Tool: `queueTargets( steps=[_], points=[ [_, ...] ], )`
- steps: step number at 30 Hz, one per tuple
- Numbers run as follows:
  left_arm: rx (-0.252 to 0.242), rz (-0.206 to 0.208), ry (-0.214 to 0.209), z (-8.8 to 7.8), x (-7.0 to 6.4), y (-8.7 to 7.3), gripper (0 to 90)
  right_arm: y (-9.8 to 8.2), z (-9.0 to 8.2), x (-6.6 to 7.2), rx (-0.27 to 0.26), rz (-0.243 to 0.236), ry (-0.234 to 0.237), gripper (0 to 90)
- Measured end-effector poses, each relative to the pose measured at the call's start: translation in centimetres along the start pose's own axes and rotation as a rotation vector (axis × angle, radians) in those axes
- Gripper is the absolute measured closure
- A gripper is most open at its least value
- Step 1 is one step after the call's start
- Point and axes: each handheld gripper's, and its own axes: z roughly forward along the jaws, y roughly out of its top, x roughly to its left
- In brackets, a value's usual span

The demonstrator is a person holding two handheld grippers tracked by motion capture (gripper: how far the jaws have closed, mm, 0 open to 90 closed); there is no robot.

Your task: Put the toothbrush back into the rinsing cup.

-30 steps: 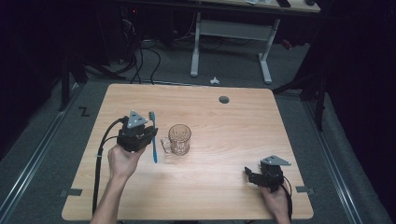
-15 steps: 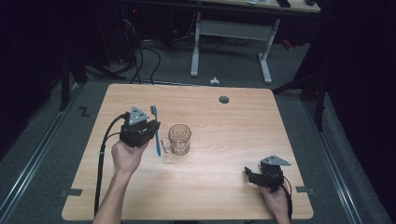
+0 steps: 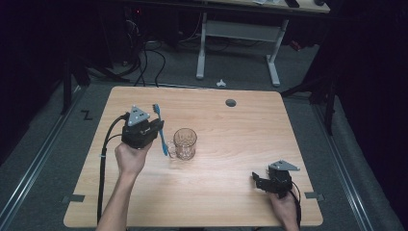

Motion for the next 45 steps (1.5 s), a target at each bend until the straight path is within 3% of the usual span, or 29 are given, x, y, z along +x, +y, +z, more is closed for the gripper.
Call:
queueTargets(
  steps=[7,20,36,45],
  points=[
    [-0.035,0.007,0.013,-0.1,0.1,0.5,80.9,0.0,0.0,0.0,0.000,0.002,0.000,25.5],
    [-0.050,0.021,0.022,0.9,-0.2,1.2,80.9,0.0,0.0,0.0,0.000,0.002,-0.001,25.5],
    [-0.038,0.029,0.043,2.0,0.0,1.3,80.9,0.0,0.0,0.0,0.000,0.002,-0.001,25.5],
    [-0.007,0.041,0.029,2.7,-0.4,1.0,80.7,0.0,0.0,0.0,0.001,0.003,-0.001,25.5]
  ],
)
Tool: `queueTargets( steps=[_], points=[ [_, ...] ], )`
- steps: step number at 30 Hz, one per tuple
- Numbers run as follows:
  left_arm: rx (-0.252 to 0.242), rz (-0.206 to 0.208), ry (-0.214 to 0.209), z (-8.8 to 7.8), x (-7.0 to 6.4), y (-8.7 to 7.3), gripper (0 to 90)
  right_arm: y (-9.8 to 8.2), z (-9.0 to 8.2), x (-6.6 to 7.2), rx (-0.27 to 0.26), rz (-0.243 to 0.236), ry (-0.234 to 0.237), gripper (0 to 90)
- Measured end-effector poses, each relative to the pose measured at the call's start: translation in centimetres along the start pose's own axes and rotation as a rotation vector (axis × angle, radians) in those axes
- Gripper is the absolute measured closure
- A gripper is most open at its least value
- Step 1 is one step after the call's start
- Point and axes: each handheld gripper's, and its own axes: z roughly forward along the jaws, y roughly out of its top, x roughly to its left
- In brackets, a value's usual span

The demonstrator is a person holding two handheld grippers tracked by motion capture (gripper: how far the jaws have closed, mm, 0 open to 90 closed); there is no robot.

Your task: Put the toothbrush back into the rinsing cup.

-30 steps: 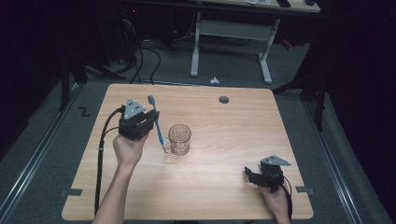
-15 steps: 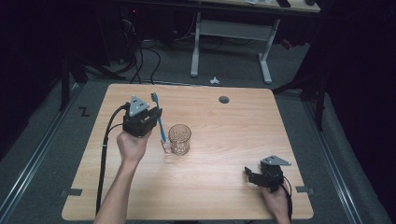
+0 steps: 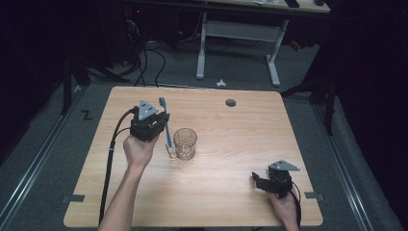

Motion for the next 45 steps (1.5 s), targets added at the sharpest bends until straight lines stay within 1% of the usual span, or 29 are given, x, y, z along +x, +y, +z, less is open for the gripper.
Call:
queueTargets(
  steps=[4,8,11,17,27,29,32,35,45],
  points=[
    [0.004,0.001,-0.011,0.1,0.1,-0.2,80.6,0.0,0.0,0.0,0.000,0.000,0.000,25.5],
    [0.014,-0.017,-0.035,0.2,0.2,-0.5,80.4,0.0,0.0,0.0,0.000,0.000,0.000,25.5],
    [0.014,-0.026,-0.043,0.2,0.3,-0.7,80.3,0.0,0.0,0.0,0.000,0.000,0.000,25.5],
    [0.028,-0.019,-0.069,0.2,0.1,-0.7,80.2,0.0,0.0,0.0,0.000,-0.001,0.000,25.5],
    [0.047,-0.019,-0.085,0.2,-0.1,-1.0,79.9,0.0,0.0,0.0,0.000,0.000,0.000,25.5],
    [0.057,-0.015,-0.095,0.2,0.0,-1.0,79.9,0.0,0.0,0.0,0.000,0.000,0.000,25.5],
    [0.072,-0.010,-0.096,0.2,0.0,-1.1,79.8,0.0,0.0,0.0,0.000,0.000,0.000,25.5],
    [0.076,-0.019,-0.100,0.1,0.0,-1.3,79.8,0.0,0.0,0.0,0.000,-0.001,0.000,25.5],
    [0.085,-0.011,-0.109,0.0,-0.3,-1.4,79.7,0.0,0.0,0.0,0.000,-0.001,0.001,25.5]
  ],
)
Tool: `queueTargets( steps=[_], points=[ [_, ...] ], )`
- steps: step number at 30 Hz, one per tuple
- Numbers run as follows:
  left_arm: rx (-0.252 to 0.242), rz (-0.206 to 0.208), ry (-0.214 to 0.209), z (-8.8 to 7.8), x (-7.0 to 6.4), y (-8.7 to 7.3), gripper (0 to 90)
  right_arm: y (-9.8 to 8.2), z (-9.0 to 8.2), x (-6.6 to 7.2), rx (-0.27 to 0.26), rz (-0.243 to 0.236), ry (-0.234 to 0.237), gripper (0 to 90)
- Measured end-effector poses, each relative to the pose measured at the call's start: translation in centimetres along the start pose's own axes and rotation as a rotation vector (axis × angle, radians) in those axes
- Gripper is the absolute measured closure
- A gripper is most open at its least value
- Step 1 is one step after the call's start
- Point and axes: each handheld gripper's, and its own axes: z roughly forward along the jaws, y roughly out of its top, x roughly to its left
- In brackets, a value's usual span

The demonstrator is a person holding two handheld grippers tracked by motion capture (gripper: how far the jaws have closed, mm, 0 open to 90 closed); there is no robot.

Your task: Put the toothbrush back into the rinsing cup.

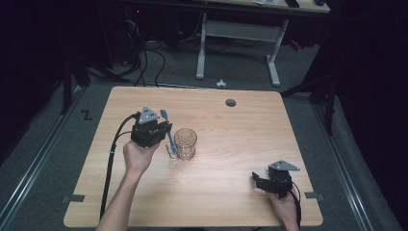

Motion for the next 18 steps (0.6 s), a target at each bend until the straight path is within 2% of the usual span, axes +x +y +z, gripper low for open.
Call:
queueTargets(
  steps=[10,18],
  points=[
    [0.008,-0.001,-0.005,-0.05,-0.02,-0.44,79.5,0.00,0.00,-0.01,0.000,-0.001,0.000,25.5],
    [0.015,0.031,0.008,-0.16,-0.30,-0.83,79.6,0.00,0.01,-0.01,0.000,-0.002,-0.001,25.5]
  ],
)
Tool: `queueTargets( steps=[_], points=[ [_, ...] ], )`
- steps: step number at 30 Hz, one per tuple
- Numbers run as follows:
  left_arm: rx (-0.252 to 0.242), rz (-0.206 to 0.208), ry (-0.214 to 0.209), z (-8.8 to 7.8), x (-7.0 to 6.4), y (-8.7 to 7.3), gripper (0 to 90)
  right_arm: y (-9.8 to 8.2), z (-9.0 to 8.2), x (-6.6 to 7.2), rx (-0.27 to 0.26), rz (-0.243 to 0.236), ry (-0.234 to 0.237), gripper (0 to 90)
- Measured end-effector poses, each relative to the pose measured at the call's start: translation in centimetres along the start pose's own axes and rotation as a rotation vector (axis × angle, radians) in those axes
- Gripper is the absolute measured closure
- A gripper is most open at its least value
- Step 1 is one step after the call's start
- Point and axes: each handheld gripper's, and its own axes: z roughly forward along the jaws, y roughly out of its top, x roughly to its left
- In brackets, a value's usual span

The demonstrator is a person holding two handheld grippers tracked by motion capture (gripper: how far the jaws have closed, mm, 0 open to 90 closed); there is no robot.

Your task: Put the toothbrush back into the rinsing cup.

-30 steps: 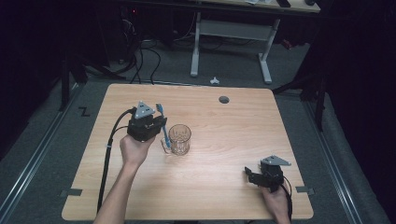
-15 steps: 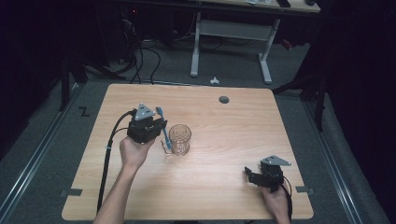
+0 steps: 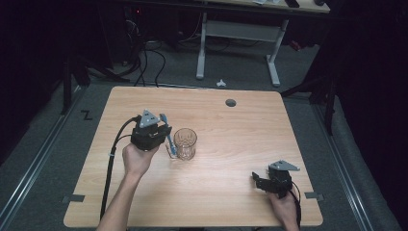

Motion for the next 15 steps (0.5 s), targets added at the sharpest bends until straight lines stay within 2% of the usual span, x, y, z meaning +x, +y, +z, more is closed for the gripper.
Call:
queueTargets(
  steps=[9,15],
  points=[
    [0.007,0.010,0.006,0.09,-0.20,-0.37,79.4,0.00,0.00,0.00,0.000,0.000,0.000,25.5],
    [0.010,0.038,0.016,0.14,-0.53,-0.57,79.5,0.00,0.00,0.01,0.000,0.001,0.000,25.5]
  ],
)
